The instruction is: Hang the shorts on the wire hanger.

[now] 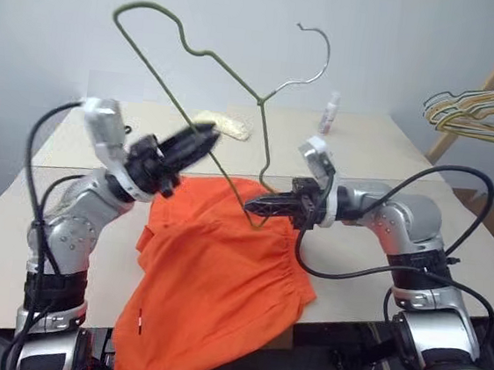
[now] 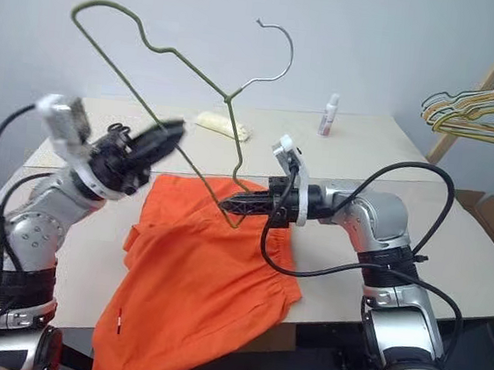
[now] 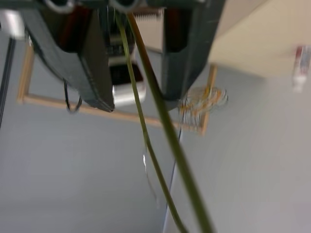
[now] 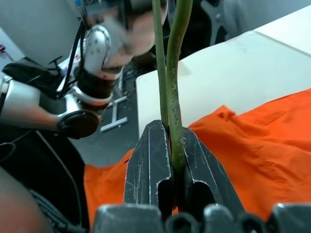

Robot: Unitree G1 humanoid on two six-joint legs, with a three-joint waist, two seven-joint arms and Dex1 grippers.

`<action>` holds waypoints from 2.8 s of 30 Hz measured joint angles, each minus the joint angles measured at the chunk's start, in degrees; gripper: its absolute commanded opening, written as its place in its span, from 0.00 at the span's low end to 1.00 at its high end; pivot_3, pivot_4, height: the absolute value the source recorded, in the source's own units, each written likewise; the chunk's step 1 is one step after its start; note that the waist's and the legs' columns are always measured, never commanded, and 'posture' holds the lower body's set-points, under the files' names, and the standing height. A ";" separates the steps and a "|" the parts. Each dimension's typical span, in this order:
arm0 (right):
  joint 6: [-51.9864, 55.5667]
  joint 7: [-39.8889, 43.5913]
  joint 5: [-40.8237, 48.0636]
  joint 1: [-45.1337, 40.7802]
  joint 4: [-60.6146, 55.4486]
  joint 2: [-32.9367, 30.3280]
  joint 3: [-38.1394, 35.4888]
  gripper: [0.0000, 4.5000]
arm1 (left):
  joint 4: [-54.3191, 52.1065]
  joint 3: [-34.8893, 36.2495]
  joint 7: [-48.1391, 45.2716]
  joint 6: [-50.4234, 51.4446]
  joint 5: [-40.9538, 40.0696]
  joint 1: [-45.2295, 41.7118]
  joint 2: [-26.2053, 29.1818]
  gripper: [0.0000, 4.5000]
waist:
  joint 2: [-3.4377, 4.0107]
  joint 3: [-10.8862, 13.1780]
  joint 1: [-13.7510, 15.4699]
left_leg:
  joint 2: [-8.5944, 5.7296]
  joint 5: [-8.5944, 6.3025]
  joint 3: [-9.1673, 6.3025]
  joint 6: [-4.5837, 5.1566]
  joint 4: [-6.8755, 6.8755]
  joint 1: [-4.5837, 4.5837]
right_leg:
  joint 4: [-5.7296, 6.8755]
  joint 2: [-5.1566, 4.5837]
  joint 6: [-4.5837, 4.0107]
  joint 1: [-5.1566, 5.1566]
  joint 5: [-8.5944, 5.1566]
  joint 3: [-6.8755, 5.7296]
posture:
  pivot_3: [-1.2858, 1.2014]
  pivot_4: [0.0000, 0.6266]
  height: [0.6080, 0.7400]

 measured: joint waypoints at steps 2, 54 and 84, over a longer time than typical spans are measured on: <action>0.79 -1.01 1.06 0.25 -0.34 -0.22 -1.71 0.00 | 0.11 -2.31 -0.21 0.52 3.02 2.01 1.46 0.73 | 0.01 0.01 -0.03 | 0.02 0.00 0.00 0.00 -0.03 0.00 | 0.00 0.01 0.00 -0.04 0.00 0.00 | 0.58 0.00 1.00; 5.51 20.01 5.01 22.50 22.92 -46.43 21.98 0.00 | -12.29 -1.81 -17.75 -8.91 17.37 20.67 18.30 0.99 | 0.19 0.01 0.16 | 0.24 -0.36 0.22 0.66 0.35 -0.52 | 0.00 -0.10 0.06 -0.40 0.00 0.02 | 0.58 0.00 1.00; 9.06 20.25 3.80 10.23 28.17 -35.13 30.53 0.00 | -13.54 -4.03 -15.74 -10.11 20.54 22.44 17.24 0.99 | 0.23 -0.02 1.39 | 0.25 -0.21 0.17 0.39 0.46 -0.51 | 0.01 -0.04 0.07 -0.35 0.05 0.01 | 0.60 0.00 1.00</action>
